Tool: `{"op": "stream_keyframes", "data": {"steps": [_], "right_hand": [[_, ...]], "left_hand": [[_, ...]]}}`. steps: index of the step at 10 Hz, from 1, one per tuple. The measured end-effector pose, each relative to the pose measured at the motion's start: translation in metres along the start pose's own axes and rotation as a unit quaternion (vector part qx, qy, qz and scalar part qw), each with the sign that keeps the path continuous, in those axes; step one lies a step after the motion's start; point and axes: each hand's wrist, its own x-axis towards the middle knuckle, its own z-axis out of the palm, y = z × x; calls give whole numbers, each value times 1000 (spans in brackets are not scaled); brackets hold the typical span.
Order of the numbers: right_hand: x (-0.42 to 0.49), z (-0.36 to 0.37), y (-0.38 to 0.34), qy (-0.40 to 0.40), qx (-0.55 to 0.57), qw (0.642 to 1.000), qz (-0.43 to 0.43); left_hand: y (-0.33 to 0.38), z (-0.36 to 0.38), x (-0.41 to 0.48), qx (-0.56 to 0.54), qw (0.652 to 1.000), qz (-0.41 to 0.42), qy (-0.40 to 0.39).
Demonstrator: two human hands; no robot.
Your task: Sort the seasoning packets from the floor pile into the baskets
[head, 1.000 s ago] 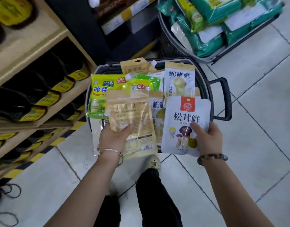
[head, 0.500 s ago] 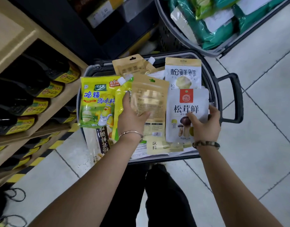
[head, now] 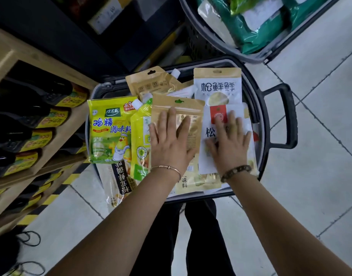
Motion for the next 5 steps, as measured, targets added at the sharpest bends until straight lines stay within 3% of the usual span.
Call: {"op": "stream_keyframes", "data": {"steps": [1,3,5], "right_hand": [[3,14,1,-36,-44,998,-29],[-1,26,3,17,-66,997,-31],[0,23,9,-51,-71,996,-31]], "left_hand": [[-8,13,8,52,999,2,-14],[0,22,5,110,994,-9,10],[-1,10,2,26,999,-24,-39]]}}
